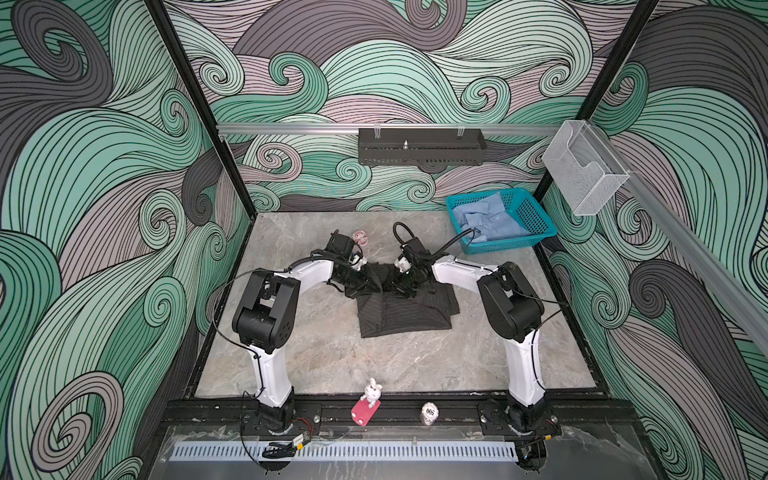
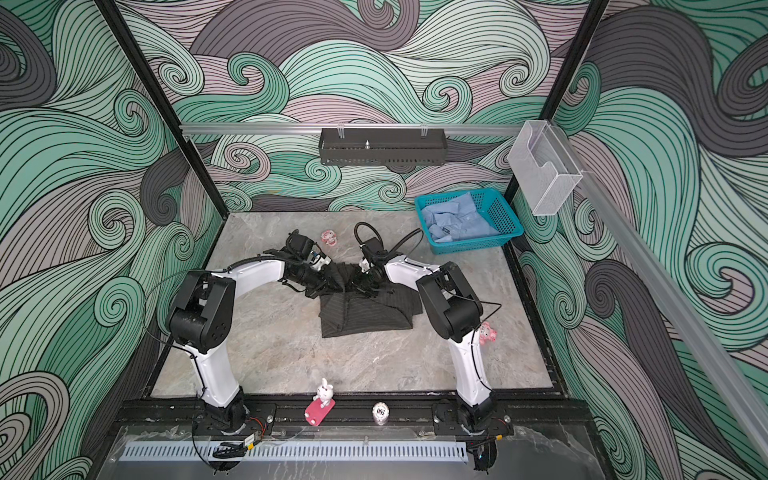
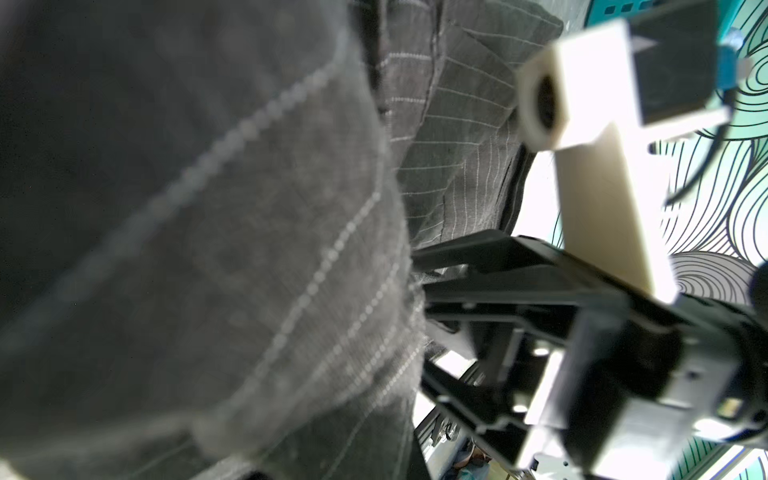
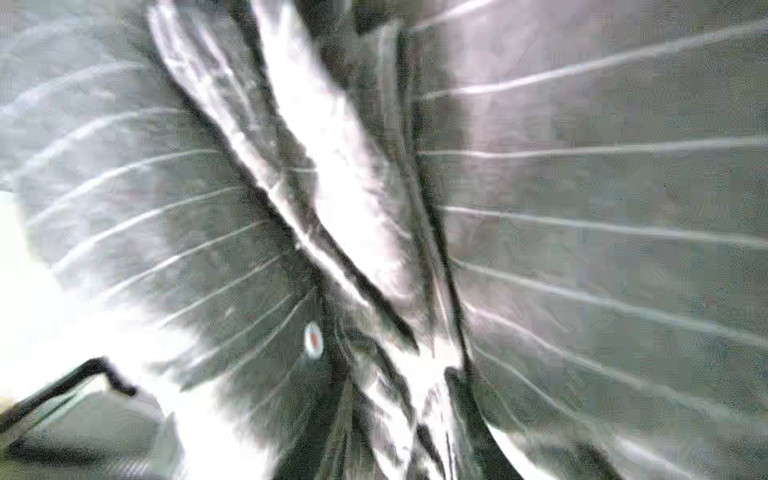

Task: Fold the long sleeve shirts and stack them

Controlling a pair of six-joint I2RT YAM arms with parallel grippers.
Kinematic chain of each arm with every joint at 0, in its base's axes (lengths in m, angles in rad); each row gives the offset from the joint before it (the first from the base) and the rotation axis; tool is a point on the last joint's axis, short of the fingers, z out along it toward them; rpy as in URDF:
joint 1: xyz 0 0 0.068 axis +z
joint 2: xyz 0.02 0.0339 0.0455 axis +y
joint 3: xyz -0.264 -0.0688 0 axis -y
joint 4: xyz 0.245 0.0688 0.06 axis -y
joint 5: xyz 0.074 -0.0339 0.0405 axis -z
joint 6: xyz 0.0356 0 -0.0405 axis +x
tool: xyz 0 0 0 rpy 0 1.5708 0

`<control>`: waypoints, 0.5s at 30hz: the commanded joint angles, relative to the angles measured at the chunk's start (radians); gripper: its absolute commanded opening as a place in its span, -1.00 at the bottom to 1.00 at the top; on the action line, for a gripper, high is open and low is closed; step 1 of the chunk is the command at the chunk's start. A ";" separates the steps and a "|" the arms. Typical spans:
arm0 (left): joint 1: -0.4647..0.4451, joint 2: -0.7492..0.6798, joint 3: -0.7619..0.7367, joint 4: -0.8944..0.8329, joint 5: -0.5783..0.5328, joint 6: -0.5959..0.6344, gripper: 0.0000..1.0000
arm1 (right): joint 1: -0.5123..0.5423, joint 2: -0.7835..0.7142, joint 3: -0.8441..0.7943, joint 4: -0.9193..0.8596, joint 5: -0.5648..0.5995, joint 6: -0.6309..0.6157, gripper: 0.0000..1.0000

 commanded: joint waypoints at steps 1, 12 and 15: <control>0.007 0.025 -0.005 0.004 0.003 0.003 -1.00 | -0.038 -0.090 -0.017 -0.019 0.035 0.000 -0.15; -0.003 0.033 0.066 -0.101 0.002 0.071 -1.00 | -0.254 -0.259 -0.086 -0.352 0.202 -0.233 -0.08; -0.017 0.016 0.118 -0.170 -0.016 0.107 -1.00 | -0.315 -0.256 -0.113 -0.392 0.240 -0.279 0.07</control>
